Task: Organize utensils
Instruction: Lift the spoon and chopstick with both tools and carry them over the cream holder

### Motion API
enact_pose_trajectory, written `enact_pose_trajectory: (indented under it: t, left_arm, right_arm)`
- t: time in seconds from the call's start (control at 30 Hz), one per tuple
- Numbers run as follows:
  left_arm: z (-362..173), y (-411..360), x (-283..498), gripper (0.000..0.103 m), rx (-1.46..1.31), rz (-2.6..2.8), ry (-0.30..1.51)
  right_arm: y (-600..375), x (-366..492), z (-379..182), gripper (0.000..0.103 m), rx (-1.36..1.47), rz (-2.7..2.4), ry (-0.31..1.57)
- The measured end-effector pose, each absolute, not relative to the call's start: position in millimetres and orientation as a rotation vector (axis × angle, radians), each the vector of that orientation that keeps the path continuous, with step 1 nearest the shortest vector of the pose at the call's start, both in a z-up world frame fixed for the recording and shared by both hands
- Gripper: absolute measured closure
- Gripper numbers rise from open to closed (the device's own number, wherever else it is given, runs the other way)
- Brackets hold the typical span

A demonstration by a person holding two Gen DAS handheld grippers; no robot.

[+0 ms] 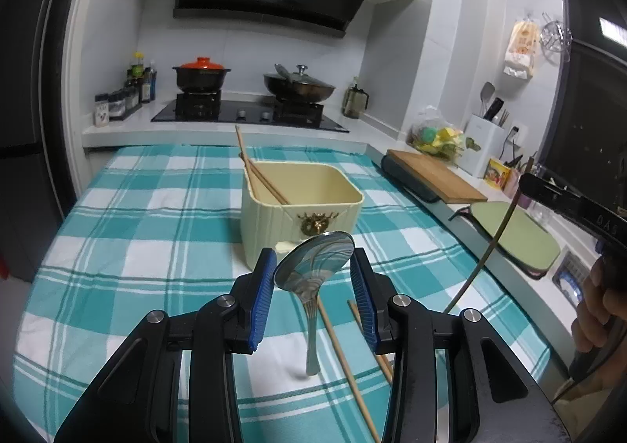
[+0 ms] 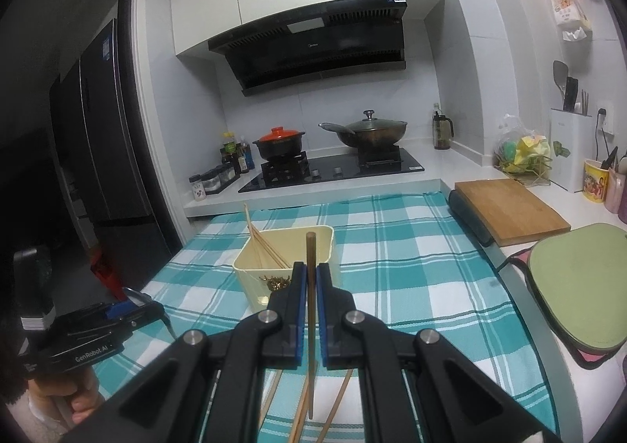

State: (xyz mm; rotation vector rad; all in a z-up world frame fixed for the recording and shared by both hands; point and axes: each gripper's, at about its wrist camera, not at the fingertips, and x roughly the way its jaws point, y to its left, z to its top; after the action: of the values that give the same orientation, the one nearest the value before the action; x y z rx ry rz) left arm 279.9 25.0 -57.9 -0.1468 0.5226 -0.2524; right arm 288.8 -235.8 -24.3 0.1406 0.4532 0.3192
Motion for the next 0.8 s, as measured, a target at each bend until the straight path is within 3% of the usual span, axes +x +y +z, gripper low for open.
enact_pose_trajectory:
  t: [0.37, 0.8]
  left_arm:
    - [-32.8, 33.9, 291.2, 0.064, -0.157, -0.264, 0.512]
    - [57.7, 53.6, 372.4, 0.064, -0.144, -0.272, 0.475]
  right_arm:
    - [-226.4, 307.2, 2.8, 0.098, 0.119, 0.353, 0.419]
    - [-210.3, 390.3, 88.5, 0.098, 0.125, 0.421, 0.321]
